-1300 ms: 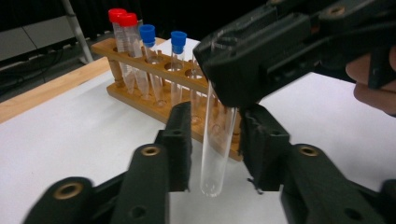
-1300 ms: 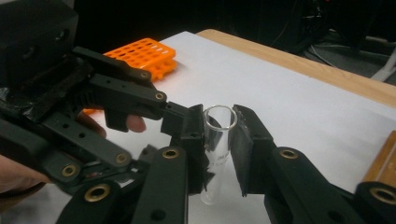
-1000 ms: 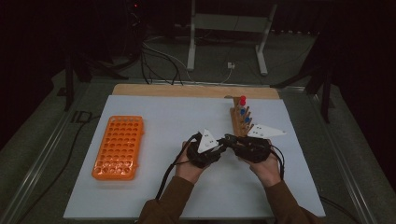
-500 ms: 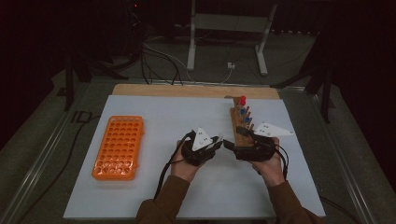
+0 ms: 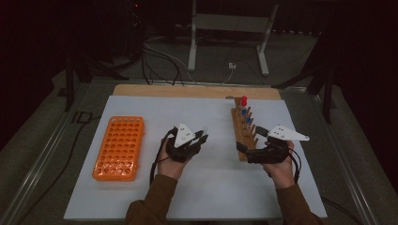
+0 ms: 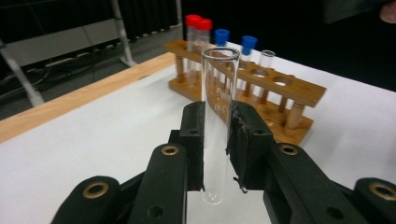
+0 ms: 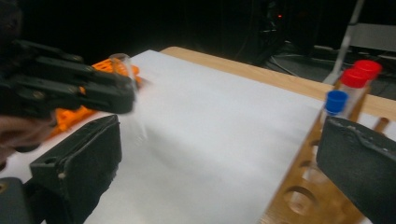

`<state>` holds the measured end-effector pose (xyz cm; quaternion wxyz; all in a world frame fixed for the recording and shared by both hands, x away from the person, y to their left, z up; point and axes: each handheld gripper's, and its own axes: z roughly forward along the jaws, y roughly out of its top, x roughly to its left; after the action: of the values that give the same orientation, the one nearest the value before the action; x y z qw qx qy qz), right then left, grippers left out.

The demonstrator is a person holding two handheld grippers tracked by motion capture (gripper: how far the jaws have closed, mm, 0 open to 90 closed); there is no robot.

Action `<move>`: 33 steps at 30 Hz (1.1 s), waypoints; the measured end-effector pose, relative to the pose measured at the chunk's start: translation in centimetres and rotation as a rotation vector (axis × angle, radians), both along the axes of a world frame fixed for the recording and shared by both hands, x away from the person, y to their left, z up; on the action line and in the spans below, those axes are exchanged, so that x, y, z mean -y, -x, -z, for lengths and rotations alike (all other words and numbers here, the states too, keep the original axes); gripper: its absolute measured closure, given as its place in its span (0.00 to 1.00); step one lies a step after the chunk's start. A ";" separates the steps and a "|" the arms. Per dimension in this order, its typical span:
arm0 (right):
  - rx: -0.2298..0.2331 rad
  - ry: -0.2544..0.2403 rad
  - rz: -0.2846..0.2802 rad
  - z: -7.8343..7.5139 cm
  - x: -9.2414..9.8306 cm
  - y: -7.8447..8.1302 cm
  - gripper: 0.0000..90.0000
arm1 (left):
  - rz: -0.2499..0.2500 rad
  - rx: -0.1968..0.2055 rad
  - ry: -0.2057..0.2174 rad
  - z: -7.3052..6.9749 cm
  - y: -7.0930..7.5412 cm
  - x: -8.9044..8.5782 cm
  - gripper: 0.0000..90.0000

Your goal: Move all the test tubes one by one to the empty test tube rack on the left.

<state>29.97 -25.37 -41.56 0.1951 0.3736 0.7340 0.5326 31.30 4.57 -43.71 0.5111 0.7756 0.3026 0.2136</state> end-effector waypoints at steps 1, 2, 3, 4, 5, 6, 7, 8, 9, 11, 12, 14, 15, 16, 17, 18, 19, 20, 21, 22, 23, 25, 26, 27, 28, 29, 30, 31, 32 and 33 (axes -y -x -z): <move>0.002 0.000 0.006 0.0 0.1 0.0 0.01 | -0.008 0.002 0.003 -0.1 0.0 -0.4 0.85; 0.002 0.000 0.006 0.0 0.1 0.0 0.01 | -0.017 0.002 0.005 -0.1 -0.1 -0.7 0.85; 0.001 0.011 0.016 0.2 0.4 0.1 0.01 | -0.028 0.004 0.009 -0.2 -0.1 -1.2 0.85; -0.002 0.013 0.020 0.3 0.5 0.2 0.01 | -0.032 0.006 0.010 -0.2 -0.1 -1.6 0.85; -0.002 0.013 0.020 0.3 0.5 0.2 0.01 | -0.041 0.009 0.012 -0.2 -0.2 -2.0 0.85; -0.003 0.013 0.029 0.6 0.7 0.3 0.01 | -0.052 0.008 0.014 -0.2 -0.2 -2.4 0.85; -0.003 0.013 0.029 0.6 0.7 0.3 0.01 | -0.064 0.007 0.017 -0.2 -0.3 -2.9 0.85; -0.007 0.016 0.034 0.8 0.8 0.3 0.01 | -0.075 0.005 0.020 -0.2 -0.4 -3.4 0.85; -0.004 0.019 0.035 0.9 0.8 0.2 0.01 | -0.087 0.003 0.028 -0.1 -0.4 -3.9 0.85; -0.004 0.012 0.033 1.0 0.8 0.2 0.01 | -0.111 0.003 0.036 -0.2 -0.6 -5.0 0.85; -0.004 0.009 0.032 1.0 0.7 0.2 0.01 | -0.119 0.005 0.037 -0.3 -0.6 -5.4 0.85; 0.000 0.011 0.035 1.1 0.5 0.2 0.01 | -0.140 0.011 0.041 -0.4 -0.7 -6.6 0.85; 0.000 0.011 0.035 1.1 0.5 0.2 0.01 | -0.149 0.010 0.054 -0.5 -0.8 -7.2 0.85; 0.000 0.012 0.033 1.1 0.4 0.2 0.01 | -0.156 0.011 0.066 -0.5 -0.9 -7.9 0.85; -0.002 0.007 0.030 1.1 0.3 0.3 0.01 | -0.165 0.013 0.067 -0.6 -1.0 -8.5 0.85; -0.002 0.007 0.030 1.1 0.3 0.3 0.01 | -0.175 0.012 0.065 -0.6 -1.0 -9.2 0.85; -0.001 0.005 0.029 1.1 0.3 0.3 0.01 | -0.190 0.012 0.069 -0.6 -1.1 -10.0 0.85; 0.001 0.002 0.028 1.0 0.2 0.3 0.01 | -0.200 0.011 0.073 -0.6 -1.2 -10.6 0.85; 0.002 0.001 0.027 1.0 0.3 0.3 0.01 | -0.220 0.011 0.079 -0.7 -1.2 -11.5 0.85; 0.003 -0.001 0.028 1.0 0.3 0.3 0.01 | -0.231 0.010 0.082 -0.7 -1.2 -12.0 0.85; 0.004 -0.002 0.028 1.0 0.3 0.3 0.01 | -0.251 0.012 0.089 -0.7 -1.2 -12.8 0.85; 0.000 -0.005 0.029 1.1 0.4 0.3 0.01 | -0.277 0.013 0.095 -0.8 -1.3 -14.0 0.85; 0.000 -0.005 0.031 1.1 0.4 0.2 0.01 | -0.285 0.012 0.095 -0.8 -1.3 -14.4 0.85; 0.000 -0.006 0.031 1.1 0.4 0.2 0.01 | -0.298 0.012 0.097 -0.7 -1.3 -14.9 0.85; -0.001 -0.007 0.030 1.1 0.4 0.2 0.01 | -0.307 0.011 0.096 -0.7 -1.3 -15.3 0.85; -0.001 -0.006 0.029 1.1 0.3 0.2 0.01 | -0.314 0.010 0.097 -0.6 -1.4 -15.5 0.85; -0.002 -0.003 0.026 1.1 0.3 0.2 0.01 | -0.320 0.008 0.093 -0.5 -1.4 -15.8 0.85; -0.002 -0.001 0.025 1.1 0.2 0.3 0.01 | -0.328 0.006 0.091 -0.4 -1.4 -16.1 0.85; -0.001 0.003 0.020 1.2 0.1 0.3 0.01 | -0.334 0.004 0.089 -0.3 -1.5 -16.3 0.85; -0.005 0.003 0.018 1.2 0.1 0.3 0.01 | -0.342 0.000 0.086 -0.1 -1.5 -16.5 0.85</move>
<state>29.71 -25.46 -42.77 0.1985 0.3811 0.7318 0.5289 32.81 21.08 -43.58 0.4999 0.6903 0.4391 0.2842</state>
